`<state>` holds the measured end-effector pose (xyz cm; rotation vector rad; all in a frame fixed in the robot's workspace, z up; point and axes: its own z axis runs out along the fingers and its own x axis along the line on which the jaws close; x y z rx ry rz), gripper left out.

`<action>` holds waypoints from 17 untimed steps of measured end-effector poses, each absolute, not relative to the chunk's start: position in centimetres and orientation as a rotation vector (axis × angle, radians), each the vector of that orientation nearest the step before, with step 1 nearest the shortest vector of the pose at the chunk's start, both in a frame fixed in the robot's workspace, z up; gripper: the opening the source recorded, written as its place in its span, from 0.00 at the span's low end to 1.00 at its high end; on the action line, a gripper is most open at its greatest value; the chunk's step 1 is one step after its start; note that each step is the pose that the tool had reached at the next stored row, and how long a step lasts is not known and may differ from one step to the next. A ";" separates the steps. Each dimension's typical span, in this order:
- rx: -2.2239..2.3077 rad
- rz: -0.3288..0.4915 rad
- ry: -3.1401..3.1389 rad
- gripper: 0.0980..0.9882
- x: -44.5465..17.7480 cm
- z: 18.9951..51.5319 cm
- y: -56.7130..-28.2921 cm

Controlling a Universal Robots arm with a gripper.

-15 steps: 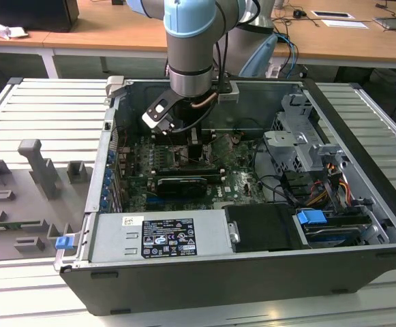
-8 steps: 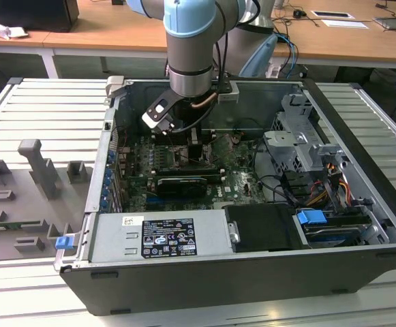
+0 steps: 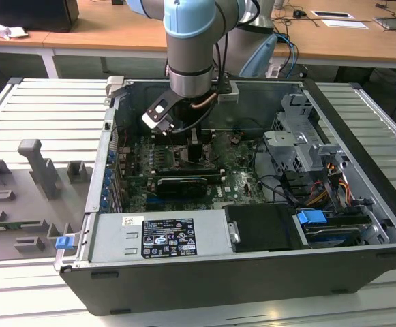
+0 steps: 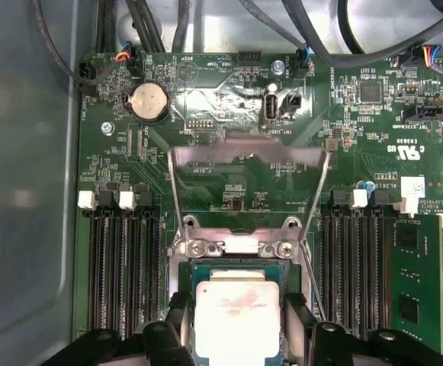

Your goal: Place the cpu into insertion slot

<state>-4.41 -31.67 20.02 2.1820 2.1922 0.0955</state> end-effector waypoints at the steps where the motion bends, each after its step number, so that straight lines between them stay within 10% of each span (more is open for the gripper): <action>1: 2.182 0.095 2.192 0.57 -4.4 20.1 -31.7; 17: 2.188 0.095 2.185 0.48 -4.3 20.1 -31.8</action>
